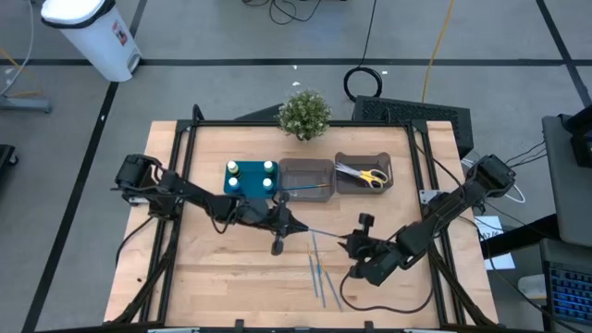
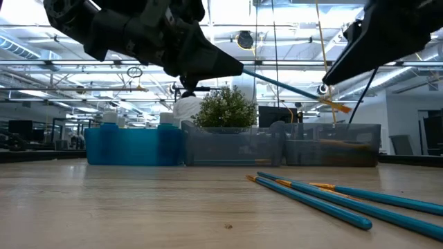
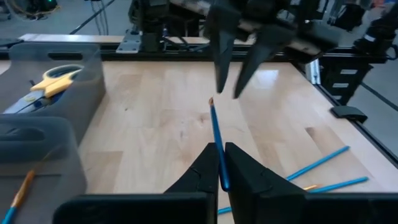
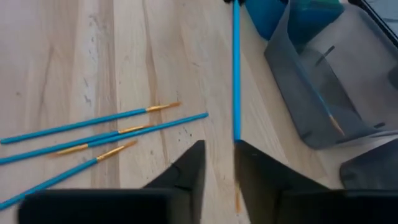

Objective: Pick & Place Paint Supplies
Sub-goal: Put the paint brush into the left black bin

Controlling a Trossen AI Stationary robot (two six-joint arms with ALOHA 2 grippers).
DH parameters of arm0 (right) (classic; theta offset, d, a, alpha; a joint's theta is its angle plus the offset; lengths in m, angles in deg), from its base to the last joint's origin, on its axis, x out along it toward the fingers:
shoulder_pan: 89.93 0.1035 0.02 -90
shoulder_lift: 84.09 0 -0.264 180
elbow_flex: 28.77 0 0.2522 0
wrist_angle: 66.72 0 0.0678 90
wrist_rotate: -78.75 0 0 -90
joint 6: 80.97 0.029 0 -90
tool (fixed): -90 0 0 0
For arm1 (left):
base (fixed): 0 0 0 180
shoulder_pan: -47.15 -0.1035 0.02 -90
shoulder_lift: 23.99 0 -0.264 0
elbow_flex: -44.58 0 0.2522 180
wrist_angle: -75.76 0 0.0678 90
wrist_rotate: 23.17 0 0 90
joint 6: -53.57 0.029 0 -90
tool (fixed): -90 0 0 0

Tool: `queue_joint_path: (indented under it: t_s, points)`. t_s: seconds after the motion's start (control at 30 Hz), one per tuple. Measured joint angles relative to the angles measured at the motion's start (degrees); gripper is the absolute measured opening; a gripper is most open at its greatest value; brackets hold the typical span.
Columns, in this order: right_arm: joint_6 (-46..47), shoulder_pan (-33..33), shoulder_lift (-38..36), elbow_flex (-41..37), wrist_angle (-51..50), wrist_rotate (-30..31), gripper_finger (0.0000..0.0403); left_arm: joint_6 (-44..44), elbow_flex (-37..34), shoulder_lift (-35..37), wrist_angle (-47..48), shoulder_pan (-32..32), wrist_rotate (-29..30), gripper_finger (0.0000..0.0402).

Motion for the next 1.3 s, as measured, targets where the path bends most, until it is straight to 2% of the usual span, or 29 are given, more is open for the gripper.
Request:
queue_joint_path:
  t_s: [0.13, 0.27, 0.43, 0.53, 0.63, 0.8, 0.87, 1.07, 1.3]
  points:
    - [-0.8, 0.0, -1.7, 0.0, -0.1, -0.1, 0.0124, -0.4, 0.0, 0.1, 0.4, -0.8, 0.2, 0.0012]
    - [-4.2, 0.0, -4.5, 0.0, 0.0, -0.4, 0.0183, 0.9, -0.1, 3.7, 2.6, -2.1, 0.3, 0.001]
    - [-6.5, -0.4, -10.5, 0.0, 0.1, 1.0, 0.0223, 2.6, 0.0, 11.2, 8.6, -3.7, 4.1, 0.0014]
    - [-6.8, -0.5, -14.1, 0.0, 0.1, 4.3, 0.0227, 3.2, 0.0, 14.8, 14.4, -4.3, 10.5, 0.0009]
    - [-8.1, -0.5, -16.8, 0.0, 0.6, 7.8, 0.0222, -2.1, 0.0, 15.8, 19.8, -5.2, 18.0, 0.0013]
    - [-8.8, -0.5, -18.5, 0.0, 1.7, 13.2, 0.0208, -8.1, 0.0, 14.2, 23.8, -5.9, 20.4, 0.0009]
    - [-8.9, -0.6, -18.4, 0.0, 2.0, 13.5, 0.0204, -9.8, 0.0, 13.2, 24.6, -6.2, 22.5, 0.0009]
    - [-8.7, -0.6, -18.0, -2.0, 4.0, 13.1, 0.0199, -11.3, 0.0, 9.3, 21.4, -7.8, 22.3, 0.0014]
    - [-12.5, -1.3, -18.2, -5.9, 12.5, 13.1, 0.0198, -11.3, 0.0, 5.1, 15.7, -10.3, 20.2, 0.0014]
